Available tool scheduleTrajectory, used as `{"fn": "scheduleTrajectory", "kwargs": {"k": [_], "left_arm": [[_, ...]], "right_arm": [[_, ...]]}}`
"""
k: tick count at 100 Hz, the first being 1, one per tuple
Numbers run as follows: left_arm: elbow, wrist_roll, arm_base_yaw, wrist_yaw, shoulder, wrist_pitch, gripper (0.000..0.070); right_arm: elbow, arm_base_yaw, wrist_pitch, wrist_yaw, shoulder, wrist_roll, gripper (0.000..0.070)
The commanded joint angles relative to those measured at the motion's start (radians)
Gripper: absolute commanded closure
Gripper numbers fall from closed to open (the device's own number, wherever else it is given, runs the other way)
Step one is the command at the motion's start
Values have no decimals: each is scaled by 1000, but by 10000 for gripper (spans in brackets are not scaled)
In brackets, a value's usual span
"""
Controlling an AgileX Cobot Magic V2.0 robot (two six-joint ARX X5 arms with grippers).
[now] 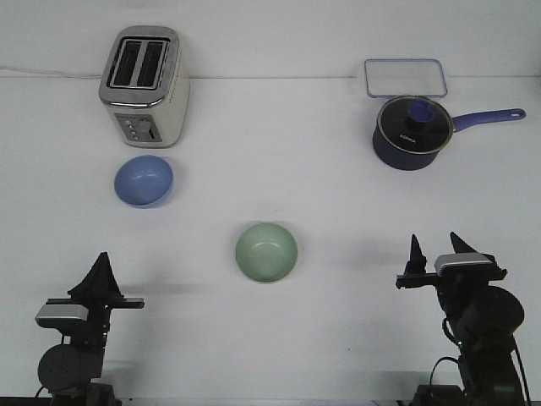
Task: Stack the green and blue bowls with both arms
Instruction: 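Reach the left gripper forward to the rim of the blue bowl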
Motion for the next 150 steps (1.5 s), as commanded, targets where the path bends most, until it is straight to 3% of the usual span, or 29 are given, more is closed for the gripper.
{"fn": "scheduleTrajectory", "kwargs": {"k": [1,14,26,41,71,100,119,138,150], "left_arm": [[-20,8,0,2,-2,12,690],[-20,7,0,2,-2,11,690],[-19,-53,0,2,-2,19,689],[16,-15,0,1,-2,-49,690],[280,-10,0,1,94,-307,690],[690,48,0,2,428,-653,690],[917,32,0,2,656,-871,690],[1063,34,0,2,847,-1054,689],[1087,35,0,2,919,-1090,690]], "right_arm": [[1,1,11,1,2,6,209],[1,1,11,1,2,6,209],[1,1,10,1,2,6,210],[1,1,10,1,2,6,209],[1,1,10,1,2,6,209],[1,1,10,1,2,6,209],[1,1,10,1,2,6,209],[1,1,10,1,2,6,210],[1,1,10,1,2,6,209]]}}
